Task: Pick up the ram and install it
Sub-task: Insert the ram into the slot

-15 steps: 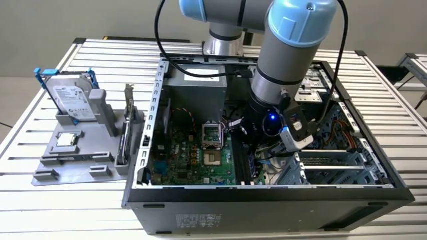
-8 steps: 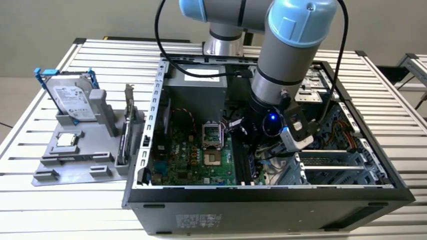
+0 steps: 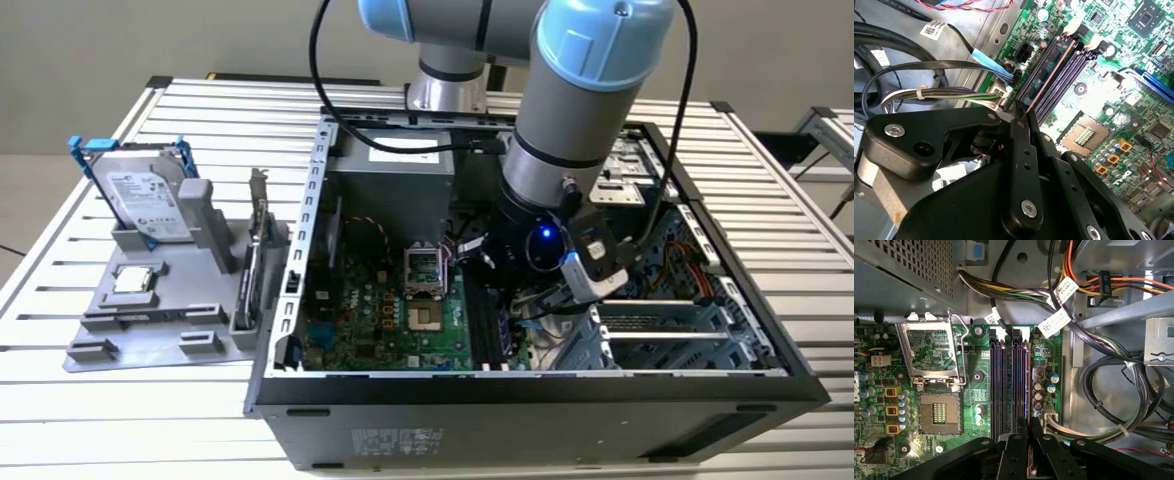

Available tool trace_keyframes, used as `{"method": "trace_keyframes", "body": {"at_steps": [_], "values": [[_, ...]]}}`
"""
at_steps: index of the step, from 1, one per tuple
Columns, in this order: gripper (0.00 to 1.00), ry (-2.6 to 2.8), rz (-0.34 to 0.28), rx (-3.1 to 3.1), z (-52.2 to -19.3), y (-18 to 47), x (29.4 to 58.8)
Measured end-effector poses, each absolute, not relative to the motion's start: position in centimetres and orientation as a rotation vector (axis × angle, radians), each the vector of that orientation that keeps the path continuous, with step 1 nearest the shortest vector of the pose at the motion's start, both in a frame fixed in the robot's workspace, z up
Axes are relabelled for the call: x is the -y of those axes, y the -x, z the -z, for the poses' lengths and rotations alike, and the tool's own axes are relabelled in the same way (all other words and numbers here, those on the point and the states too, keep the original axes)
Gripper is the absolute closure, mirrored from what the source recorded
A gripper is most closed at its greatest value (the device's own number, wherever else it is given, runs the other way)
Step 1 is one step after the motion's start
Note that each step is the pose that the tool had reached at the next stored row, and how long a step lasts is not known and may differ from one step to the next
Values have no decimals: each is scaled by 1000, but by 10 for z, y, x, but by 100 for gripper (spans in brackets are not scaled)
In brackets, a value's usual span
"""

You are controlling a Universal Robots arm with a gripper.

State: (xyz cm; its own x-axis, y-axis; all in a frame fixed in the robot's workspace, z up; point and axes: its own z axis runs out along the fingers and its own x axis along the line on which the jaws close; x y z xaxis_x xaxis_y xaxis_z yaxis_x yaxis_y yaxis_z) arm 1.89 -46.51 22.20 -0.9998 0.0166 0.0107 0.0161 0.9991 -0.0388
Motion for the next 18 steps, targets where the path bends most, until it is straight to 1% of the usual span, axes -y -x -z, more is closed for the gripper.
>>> {"method": "trace_keyframes", "body": {"at_steps": [10, 14, 18], "values": [[100, 34, -85, 3129, -224, -18, 463], [100, 35, -113, 3129, -224, -18, 461], [100, 35, -126, 3128, -224, -18, 460]]}}
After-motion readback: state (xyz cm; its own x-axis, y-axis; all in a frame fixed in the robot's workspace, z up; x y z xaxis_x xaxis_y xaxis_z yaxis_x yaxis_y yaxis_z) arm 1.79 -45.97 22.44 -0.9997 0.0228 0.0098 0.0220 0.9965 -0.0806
